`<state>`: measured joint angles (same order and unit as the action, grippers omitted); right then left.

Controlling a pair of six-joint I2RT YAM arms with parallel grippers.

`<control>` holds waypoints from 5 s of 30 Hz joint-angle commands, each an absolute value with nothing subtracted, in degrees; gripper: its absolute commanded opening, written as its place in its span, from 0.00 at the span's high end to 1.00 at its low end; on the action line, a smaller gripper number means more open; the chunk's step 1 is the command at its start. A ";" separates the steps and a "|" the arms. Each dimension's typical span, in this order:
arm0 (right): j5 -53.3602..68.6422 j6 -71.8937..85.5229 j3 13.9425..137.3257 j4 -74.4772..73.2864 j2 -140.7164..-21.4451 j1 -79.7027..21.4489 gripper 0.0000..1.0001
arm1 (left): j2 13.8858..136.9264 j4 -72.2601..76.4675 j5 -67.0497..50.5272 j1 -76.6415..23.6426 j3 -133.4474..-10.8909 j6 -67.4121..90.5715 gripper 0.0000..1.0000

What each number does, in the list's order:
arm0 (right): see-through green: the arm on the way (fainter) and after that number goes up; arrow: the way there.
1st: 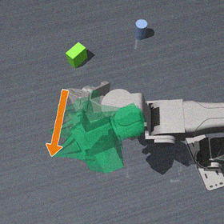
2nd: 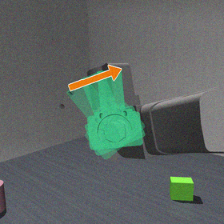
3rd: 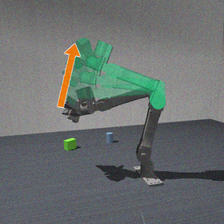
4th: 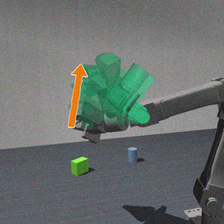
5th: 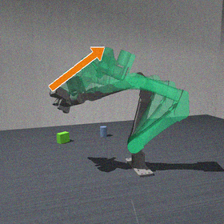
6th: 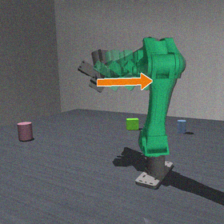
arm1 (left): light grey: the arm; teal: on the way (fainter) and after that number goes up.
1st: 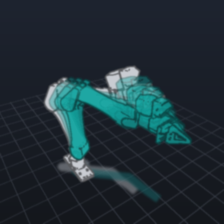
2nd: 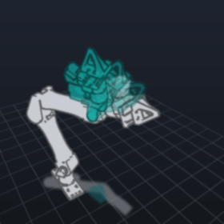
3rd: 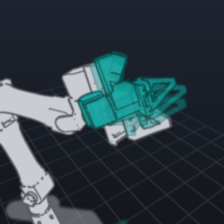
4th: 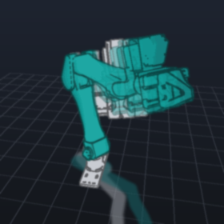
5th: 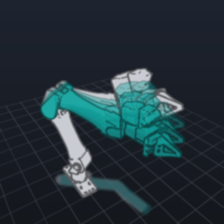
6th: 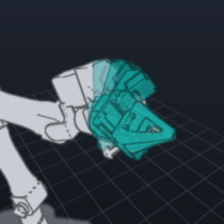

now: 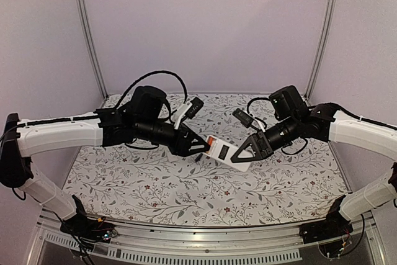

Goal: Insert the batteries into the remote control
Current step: Press the battery in the battery compartment, then pass from the right arm to the left

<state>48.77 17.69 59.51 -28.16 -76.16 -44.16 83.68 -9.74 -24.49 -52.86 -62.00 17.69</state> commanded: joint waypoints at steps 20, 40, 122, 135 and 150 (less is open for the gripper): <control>52.37 18.59 62.03 -27.24 -76.23 -44.40 1.00 | 86.28 -20.08 -8.03 -54.62 -67.56 15.20 0.63; 51.57 9.00 64.06 -37.98 -76.77 -44.43 1.00 | 80.04 -10.32 -23.35 -50.07 -62.25 18.99 0.32; 57.31 9.38 66.24 -42.46 -83.59 -48.49 1.00 | 83.29 -18.83 11.52 -77.58 -63.96 -30.83 0.03; 58.05 9.16 66.99 -44.07 -85.98 -49.06 1.00 | 85.81 -19.30 12.83 -79.84 -65.31 -33.27 0.46; 51.85 23.71 59.84 -22.81 -76.48 -42.20 0.47 | 86.67 -10.62 23.57 -76.82 -66.67 -19.16 0.72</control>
